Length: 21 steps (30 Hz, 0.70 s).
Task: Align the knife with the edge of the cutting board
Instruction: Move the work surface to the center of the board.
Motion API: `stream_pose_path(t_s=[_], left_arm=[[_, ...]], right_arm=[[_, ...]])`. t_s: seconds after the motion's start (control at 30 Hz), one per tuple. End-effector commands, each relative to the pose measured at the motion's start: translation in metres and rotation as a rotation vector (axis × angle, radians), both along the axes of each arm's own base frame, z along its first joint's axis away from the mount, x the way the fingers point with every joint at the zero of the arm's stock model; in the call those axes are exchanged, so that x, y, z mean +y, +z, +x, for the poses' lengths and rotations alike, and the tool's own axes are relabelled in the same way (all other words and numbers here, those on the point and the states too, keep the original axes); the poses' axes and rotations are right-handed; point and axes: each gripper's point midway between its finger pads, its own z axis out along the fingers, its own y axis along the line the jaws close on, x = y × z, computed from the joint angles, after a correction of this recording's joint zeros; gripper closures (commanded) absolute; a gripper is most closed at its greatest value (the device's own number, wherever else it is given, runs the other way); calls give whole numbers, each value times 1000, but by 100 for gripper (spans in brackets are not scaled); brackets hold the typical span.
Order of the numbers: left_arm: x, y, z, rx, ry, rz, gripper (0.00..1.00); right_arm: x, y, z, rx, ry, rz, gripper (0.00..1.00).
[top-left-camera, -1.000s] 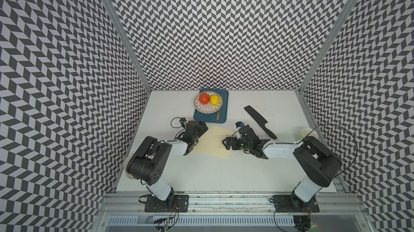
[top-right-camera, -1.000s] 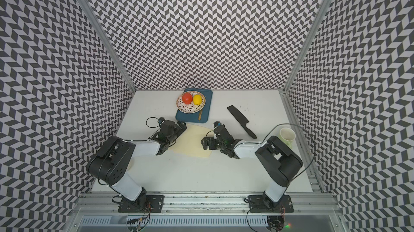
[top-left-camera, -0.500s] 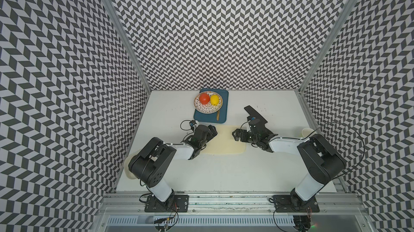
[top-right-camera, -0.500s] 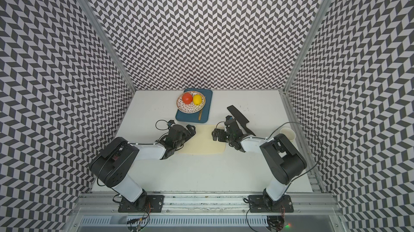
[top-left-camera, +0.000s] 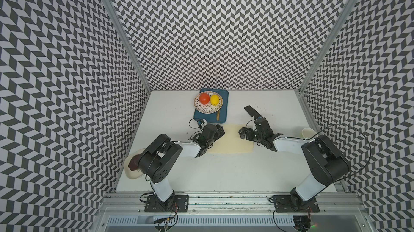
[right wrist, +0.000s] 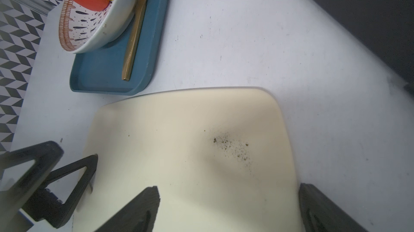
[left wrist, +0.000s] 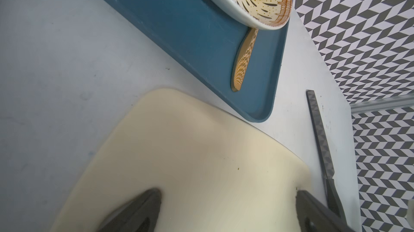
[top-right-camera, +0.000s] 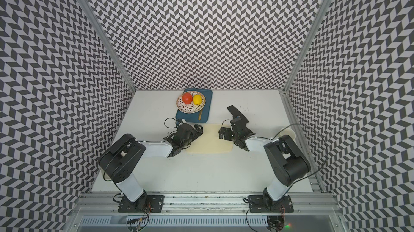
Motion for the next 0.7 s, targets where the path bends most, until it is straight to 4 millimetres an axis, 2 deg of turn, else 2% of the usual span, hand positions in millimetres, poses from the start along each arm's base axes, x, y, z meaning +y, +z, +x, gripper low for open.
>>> stream_pose_path(t_s=[0.0, 0.23, 0.37, 0.47, 0.67], left_arm=[[-8, -49, -37, 198, -95, 72, 0], [-8, -49, -36, 195, -91, 81, 0], [-5, -41, -33, 177, -80, 97, 0], [2, -26, -29, 138, -63, 127, 0], [11, 16, -14, 29, -58, 210, 0]], right_arm=[[13, 2, -17, 32, 60, 62, 0], [11, 6, -18, 22, 54, 56, 0], [10, 12, -18, 8, 50, 58, 0], [6, 23, -16, -29, 42, 48, 0], [-5, 52, -11, -113, 3, 18, 0]])
